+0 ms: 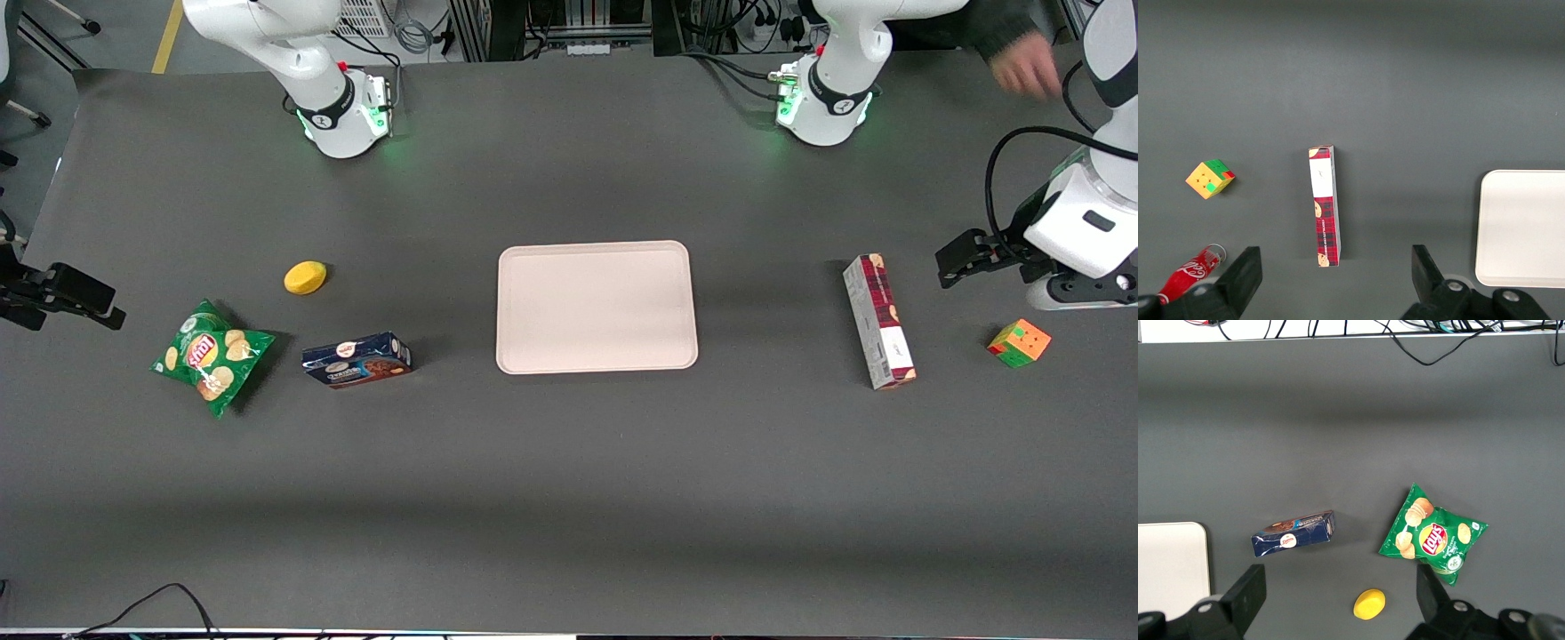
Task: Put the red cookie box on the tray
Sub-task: 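Move the left gripper over the upright red plaid cookie box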
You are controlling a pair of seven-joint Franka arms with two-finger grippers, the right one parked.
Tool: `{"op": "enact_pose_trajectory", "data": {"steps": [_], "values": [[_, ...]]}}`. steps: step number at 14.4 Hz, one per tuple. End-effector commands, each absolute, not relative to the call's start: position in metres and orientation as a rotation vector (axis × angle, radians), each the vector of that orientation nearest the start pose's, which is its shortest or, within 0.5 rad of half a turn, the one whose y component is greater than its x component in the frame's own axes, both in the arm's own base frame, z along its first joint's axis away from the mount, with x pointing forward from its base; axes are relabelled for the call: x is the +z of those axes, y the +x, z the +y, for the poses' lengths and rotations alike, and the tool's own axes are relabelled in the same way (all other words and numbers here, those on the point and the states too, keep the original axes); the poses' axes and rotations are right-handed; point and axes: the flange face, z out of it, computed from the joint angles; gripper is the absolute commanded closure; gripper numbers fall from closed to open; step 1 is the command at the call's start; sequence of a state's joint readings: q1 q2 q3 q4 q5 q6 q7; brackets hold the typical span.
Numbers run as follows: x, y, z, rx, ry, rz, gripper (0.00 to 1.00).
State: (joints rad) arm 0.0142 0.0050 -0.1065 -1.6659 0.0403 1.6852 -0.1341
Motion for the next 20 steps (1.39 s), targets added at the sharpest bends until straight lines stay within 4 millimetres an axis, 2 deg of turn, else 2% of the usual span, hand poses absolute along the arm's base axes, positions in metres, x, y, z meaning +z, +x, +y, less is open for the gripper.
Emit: {"op": "enact_pose_trajectory", "data": {"steps": [1,7,10,14,17,18,20], "values": [[0.59,0.563,-0.05,-0.011,-3.091,-0.036,0.0],[0.591,0.561,-0.054,0.0,-3.091,-0.027,0.0],[0.585,0.558,-0.053,0.054,-3.086,-0.032,0.0],[0.555,0.544,-0.042,0.159,-3.068,-0.074,0.0],[0.534,0.535,-0.03,0.164,-3.063,-0.099,0.0],[0.524,0.527,-0.025,0.146,-3.064,-0.108,0.0],[0.492,0.511,-0.021,0.086,-3.069,-0.105,0.0]]}}
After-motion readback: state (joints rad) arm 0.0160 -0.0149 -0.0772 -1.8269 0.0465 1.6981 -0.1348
